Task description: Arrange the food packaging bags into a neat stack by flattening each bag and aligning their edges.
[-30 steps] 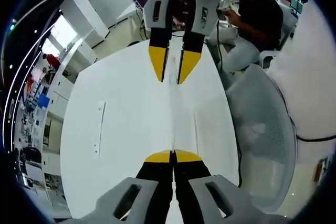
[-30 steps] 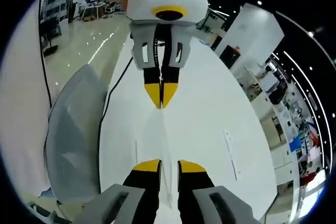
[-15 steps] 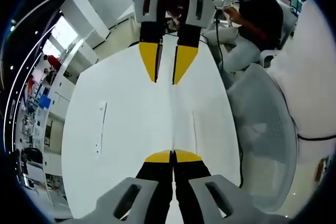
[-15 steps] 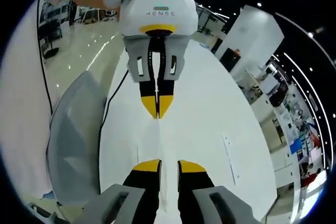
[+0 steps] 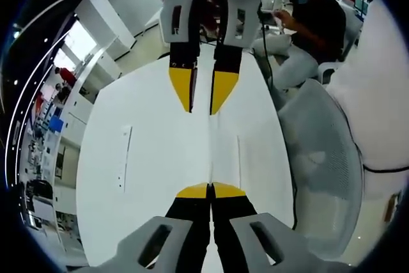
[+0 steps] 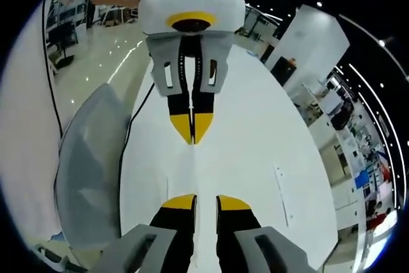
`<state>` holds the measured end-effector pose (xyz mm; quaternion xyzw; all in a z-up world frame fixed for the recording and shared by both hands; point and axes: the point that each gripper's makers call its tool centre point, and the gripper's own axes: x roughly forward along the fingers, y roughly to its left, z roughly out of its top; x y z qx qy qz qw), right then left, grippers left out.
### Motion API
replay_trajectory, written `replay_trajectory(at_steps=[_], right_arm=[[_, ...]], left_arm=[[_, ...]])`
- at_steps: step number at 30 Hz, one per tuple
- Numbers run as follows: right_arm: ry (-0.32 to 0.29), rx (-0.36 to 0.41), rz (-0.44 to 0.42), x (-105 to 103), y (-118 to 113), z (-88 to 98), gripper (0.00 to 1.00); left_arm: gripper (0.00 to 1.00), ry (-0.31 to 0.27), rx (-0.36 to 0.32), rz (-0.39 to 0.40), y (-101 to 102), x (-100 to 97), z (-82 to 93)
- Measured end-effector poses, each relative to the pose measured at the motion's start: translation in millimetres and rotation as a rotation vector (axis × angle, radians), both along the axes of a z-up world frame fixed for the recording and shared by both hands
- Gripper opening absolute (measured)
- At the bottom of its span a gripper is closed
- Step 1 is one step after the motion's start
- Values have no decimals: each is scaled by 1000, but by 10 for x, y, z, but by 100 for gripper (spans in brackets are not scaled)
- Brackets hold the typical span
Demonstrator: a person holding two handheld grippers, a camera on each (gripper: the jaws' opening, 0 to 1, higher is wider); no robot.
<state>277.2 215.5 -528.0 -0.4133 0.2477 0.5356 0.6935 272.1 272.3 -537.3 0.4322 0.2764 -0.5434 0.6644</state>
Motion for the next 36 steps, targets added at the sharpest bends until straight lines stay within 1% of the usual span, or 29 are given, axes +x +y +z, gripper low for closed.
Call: replay_trajectory(at_steps=[10,25,30,34,36], right_arm=[[11,-9,7,2,35,-43,8],[63,-18,24,-62,105,-203,5],[64,-17,22,-67,108,-202,4],[80,-18,19,-85,101,-224,3],[93,-7,13,-97,110,-232,3]], left_arm=[[0,-6,-4,3,-12,15,18],[0,-19,-9,-2,-4,34,11],[0,-24,-15,-2,-9,34,36],[0,-31,-20,-7,-21,34,40],[0,-32,-23,-9,-26,32,41]])
